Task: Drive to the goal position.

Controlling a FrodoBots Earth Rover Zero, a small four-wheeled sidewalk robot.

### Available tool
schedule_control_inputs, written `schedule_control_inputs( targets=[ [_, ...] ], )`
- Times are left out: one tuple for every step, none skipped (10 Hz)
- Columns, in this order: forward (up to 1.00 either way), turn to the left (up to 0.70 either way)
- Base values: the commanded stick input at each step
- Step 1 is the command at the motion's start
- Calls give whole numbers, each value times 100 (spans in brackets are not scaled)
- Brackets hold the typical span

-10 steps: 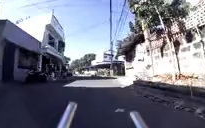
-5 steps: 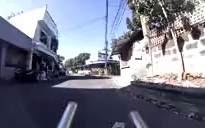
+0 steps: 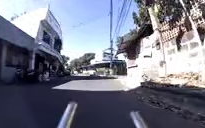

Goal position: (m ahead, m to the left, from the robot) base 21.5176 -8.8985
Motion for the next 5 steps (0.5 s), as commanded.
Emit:
schedule_control_inputs(
  targets=[
    [100,14],
    [100,17],
    [100,10],
    [100,16],
    [100,11]
  ],
)
